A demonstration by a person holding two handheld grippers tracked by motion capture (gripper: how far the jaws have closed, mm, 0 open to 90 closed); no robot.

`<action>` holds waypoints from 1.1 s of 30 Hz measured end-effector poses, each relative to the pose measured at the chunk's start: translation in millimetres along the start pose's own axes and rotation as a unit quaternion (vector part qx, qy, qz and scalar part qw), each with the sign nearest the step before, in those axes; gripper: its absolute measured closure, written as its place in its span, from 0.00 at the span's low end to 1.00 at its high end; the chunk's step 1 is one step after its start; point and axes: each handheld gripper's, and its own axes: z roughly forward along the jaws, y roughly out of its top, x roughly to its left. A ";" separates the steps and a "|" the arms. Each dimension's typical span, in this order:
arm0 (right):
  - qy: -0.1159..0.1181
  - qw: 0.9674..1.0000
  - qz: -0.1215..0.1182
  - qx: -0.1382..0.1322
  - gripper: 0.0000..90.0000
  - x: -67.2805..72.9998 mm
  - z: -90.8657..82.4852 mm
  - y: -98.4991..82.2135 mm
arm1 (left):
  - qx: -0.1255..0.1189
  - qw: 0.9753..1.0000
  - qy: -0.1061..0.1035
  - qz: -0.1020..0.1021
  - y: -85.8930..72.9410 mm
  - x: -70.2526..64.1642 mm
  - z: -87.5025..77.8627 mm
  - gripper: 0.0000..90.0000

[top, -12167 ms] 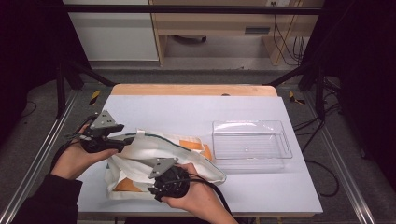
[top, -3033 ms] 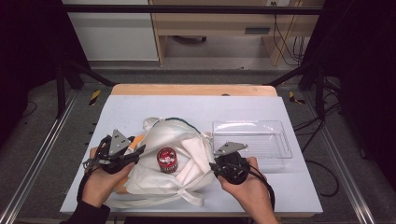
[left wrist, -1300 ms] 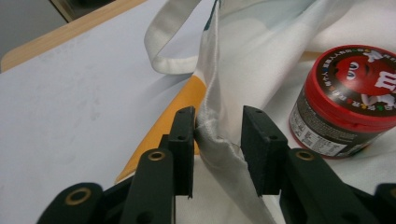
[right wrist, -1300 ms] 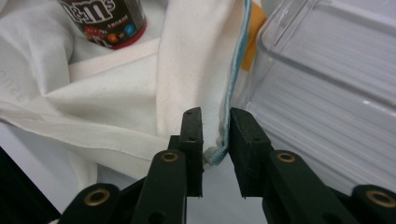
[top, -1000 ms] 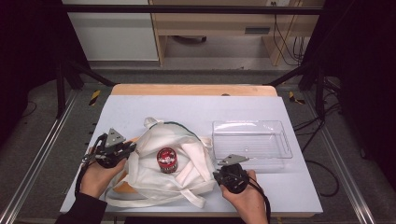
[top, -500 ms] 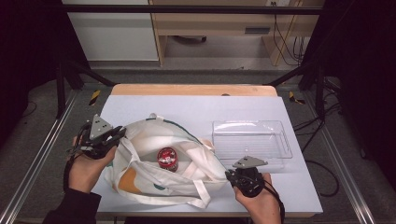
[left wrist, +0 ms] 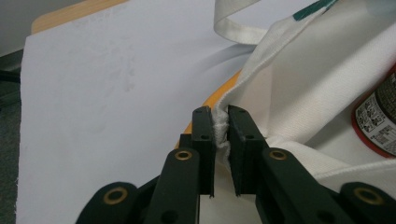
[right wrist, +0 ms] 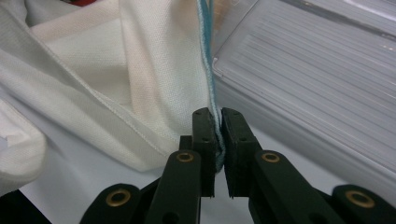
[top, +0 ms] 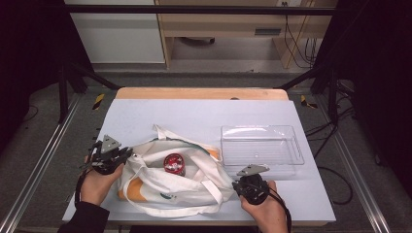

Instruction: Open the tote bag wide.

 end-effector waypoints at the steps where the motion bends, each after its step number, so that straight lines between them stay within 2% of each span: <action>1: 0.000 1.000 0.000 0.000 0.94 -0.1 0.1 -0.1 | 0.002 1.000 0.001 0.002 -1.3 -0.7 0.3 0.91; 3: 0.000 1.000 -0.002 -0.002 0.94 -0.4 0.4 -0.6 | 0.001 1.000 0.000 0.002 -3.3 -2.2 0.4 0.91; 6: 0.005 1.000 -0.012 -0.025 0.91 -2.2 -3.4 -2.3 | -0.014 1.000 -0.005 -0.001 -2.2 -2.5 -3.7 0.90; 7: 0.006 0.999 -0.010 -0.033 0.89 -1.4 -5.8 -2.4 | -0.018 1.000 -0.005 0.000 -0.8 -2.5 -6.4 0.89; 8: 0.005 0.999 -0.019 -0.050 0.85 -0.7 -10.0 -2.0 | -0.020 1.000 -0.007 0.000 0.3 -2.7 -7.8 0.86; 11: 0.002 0.996 -0.020 -0.081 0.74 0.4 -21.5 2.2 | -0.033 0.999 -0.006 0.012 7.2 -5.7 -15.1 0.77; 14: 0.008 0.994 -0.021 -0.104 0.69 0.9 -31.1 4.6 | -0.045 0.999 -0.008 0.020 15.4 -8.4 -22.7 0.71; 16: 0.007 0.993 -0.021 -0.115 0.67 2.2 -38.6 6.7 | -0.049 0.998 -0.015 0.033 22.2 -10.5 -25.4 0.68; 18: 0.017 0.991 -0.029 -0.131 0.66 4.8 -45.3 12.1 | -0.048 0.998 -0.024 0.045 30.5 -12.1 -26.0 0.64; 23: 0.050 0.986 -0.057 -0.146 0.62 24.8 -52.0 34.1 | -0.037 0.995 -0.040 0.080 51.7 -15.4 -17.4 0.57; 25: 0.072 0.984 -0.068 -0.151 0.62 37.3 -51.2 44.5 | -0.030 0.995 -0.047 0.087 57.5 -14.9 -10.2 0.55; 27: 0.090 0.981 -0.091 -0.149 0.60 51.7 -47.1 55.3 | -0.027 0.994 -0.054 0.096 62.1 -14.0 -2.4 0.52; 29: 0.123 0.976 -0.108 -0.145 0.60 67.6 -39.4 66.1 | -0.014 0.993 -0.063 0.097 64.5 -14.2 4.3 0.51; 31: 0.144 0.972 -0.126 -0.139 0.58 81.3 -29.8 73.2 | -0.005 0.993 -0.074 0.095 65.7 -14.6 11.2 0.51; 33: 0.160 0.970 -0.139 -0.122 0.54 92.3 -18.8 77.5 | 0.003 0.992 -0.080 0.094 66.3 -16.4 17.8 0.52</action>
